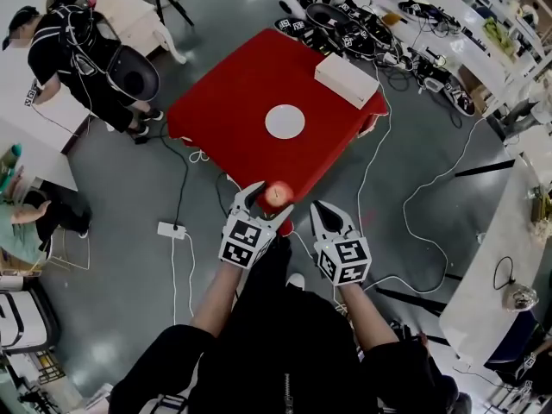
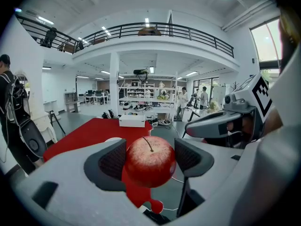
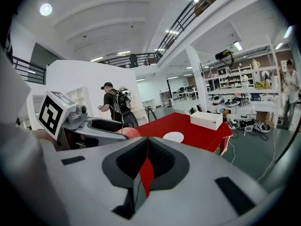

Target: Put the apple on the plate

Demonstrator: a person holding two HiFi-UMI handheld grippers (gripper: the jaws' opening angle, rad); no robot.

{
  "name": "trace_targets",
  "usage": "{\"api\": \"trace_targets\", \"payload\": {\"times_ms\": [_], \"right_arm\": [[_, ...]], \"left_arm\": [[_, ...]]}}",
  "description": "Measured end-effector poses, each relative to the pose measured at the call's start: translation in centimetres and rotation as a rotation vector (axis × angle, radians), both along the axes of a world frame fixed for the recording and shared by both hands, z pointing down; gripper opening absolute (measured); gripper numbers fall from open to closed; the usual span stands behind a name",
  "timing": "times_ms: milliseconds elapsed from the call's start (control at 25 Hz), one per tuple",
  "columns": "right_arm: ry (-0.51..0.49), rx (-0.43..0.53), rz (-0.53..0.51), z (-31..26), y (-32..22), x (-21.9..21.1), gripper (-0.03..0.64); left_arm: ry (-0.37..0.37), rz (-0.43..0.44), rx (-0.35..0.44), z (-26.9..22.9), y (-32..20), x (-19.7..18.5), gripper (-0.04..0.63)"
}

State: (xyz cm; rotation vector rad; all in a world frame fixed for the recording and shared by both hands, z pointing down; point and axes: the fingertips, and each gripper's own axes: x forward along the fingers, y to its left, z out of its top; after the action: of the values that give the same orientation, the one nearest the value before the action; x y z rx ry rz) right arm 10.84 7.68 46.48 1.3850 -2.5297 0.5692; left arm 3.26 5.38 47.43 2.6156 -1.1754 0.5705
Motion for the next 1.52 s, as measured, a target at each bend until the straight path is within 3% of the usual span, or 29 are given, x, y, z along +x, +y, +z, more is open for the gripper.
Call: {"api": "trace_targets", "payload": {"times_ms": [800,1520], "right_arm": [[0.01,-0.032,0.114,0.4,-24.5,-4.2,0.012],[0.029,-0.076,0.087,1.4,-28.2,-4.1,0.012]], "left_arm": [[-0.002,0.105,-0.041,2.7,-24.7,-4.3,0.324],[-0.007,0.097,-0.017,3.5,-28.7,-3.4,0.324]]}}
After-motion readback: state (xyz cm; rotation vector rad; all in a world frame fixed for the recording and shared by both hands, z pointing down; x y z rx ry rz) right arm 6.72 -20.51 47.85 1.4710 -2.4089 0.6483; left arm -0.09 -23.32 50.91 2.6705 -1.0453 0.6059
